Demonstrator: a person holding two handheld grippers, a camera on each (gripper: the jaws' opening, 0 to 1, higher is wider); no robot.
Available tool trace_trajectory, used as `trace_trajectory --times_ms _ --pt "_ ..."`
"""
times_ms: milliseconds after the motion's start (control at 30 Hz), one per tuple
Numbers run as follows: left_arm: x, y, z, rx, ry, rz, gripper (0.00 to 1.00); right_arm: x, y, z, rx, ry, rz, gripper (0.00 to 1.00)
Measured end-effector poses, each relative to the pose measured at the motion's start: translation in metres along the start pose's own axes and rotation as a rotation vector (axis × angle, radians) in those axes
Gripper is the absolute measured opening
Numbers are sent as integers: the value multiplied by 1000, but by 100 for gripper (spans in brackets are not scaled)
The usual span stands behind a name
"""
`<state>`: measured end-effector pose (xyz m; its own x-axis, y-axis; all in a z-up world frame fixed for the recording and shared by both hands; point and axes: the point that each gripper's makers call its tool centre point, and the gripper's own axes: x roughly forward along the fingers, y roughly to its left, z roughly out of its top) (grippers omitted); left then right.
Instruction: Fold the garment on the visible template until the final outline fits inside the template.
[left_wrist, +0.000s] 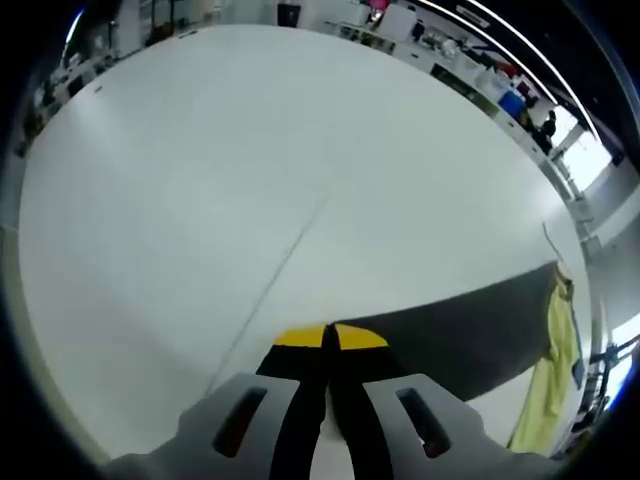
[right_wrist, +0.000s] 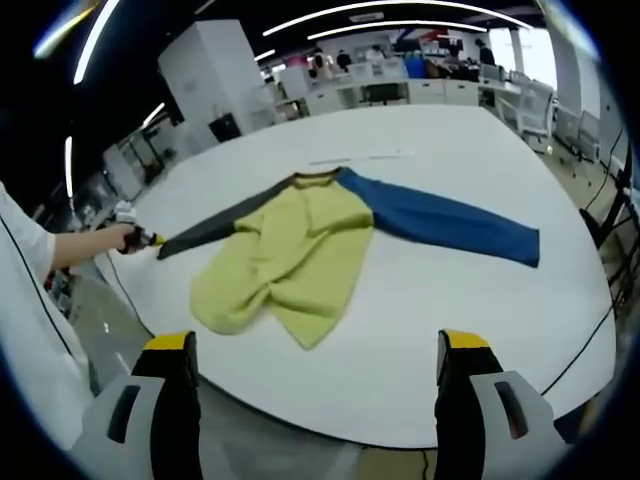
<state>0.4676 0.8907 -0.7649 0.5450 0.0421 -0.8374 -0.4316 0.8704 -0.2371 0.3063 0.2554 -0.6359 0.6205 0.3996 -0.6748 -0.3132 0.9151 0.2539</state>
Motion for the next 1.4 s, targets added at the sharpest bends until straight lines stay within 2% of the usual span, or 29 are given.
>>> trace_trajectory --times_ms 633,1400 --pt "7 1 12 23 -7 11 0 5 0 -3 8 12 2 99" --pt "3 -4 10 59 -8 12 0 3 2 -5 16 6 2 99"
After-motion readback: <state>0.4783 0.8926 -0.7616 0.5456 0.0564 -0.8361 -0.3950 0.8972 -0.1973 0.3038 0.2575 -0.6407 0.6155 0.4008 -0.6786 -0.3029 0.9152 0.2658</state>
